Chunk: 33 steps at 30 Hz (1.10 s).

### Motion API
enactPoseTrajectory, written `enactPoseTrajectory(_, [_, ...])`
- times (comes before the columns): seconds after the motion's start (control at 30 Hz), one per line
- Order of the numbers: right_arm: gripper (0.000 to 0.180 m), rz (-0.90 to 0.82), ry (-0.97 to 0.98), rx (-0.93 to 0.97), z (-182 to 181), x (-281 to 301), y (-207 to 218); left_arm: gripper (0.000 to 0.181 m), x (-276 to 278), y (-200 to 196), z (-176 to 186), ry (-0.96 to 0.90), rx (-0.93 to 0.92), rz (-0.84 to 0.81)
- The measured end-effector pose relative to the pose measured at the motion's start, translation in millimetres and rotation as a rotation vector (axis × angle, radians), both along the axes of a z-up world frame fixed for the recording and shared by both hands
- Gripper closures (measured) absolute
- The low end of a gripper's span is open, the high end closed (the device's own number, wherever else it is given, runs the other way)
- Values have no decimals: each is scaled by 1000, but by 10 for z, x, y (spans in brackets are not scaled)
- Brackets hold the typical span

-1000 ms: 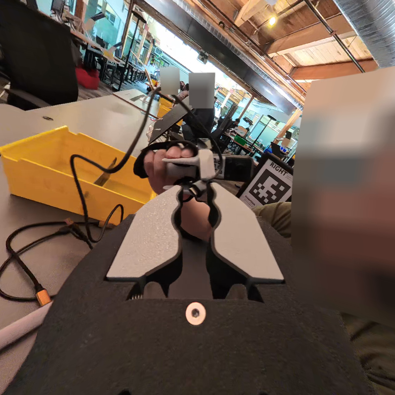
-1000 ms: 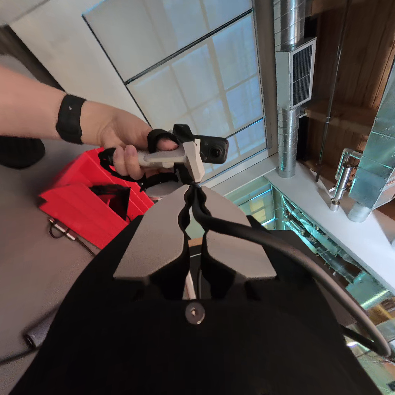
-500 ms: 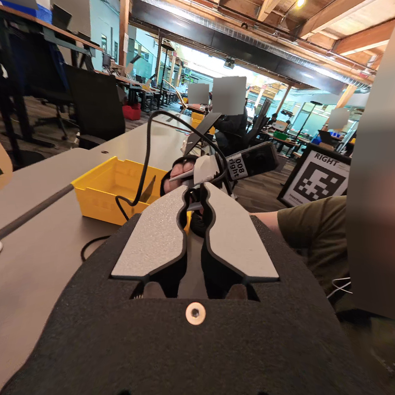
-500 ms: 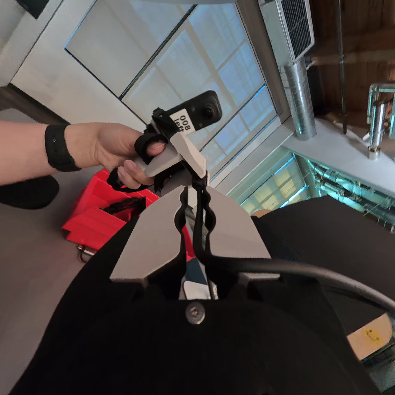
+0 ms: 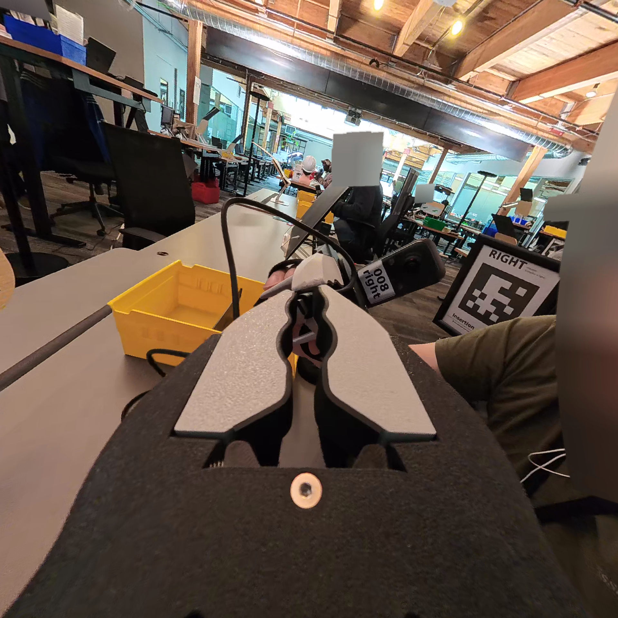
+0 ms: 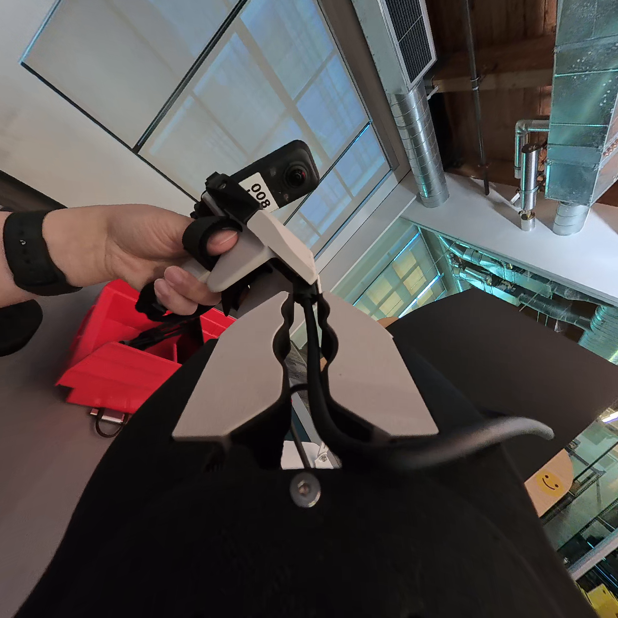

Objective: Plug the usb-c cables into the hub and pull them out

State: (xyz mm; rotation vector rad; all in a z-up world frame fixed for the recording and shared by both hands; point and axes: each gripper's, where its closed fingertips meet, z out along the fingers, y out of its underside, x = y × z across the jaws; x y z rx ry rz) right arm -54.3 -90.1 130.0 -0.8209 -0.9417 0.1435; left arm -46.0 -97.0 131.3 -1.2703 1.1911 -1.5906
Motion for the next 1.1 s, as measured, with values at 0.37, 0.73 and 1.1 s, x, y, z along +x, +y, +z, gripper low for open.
enactPoseTrajectory(0.37, [165,19,44,-31,19,3,-14,172,10,-9,13,-10,12,4])
enactPoseTrajectory(0.73, [166,-3,-16,-21,3,31,-29,168,-45,71,26,-26,45,71])
enactPoseTrajectory(1.1, [166,-3,-56,46,5,26,-72,172,-28,-73,-47,15,-76,-85])
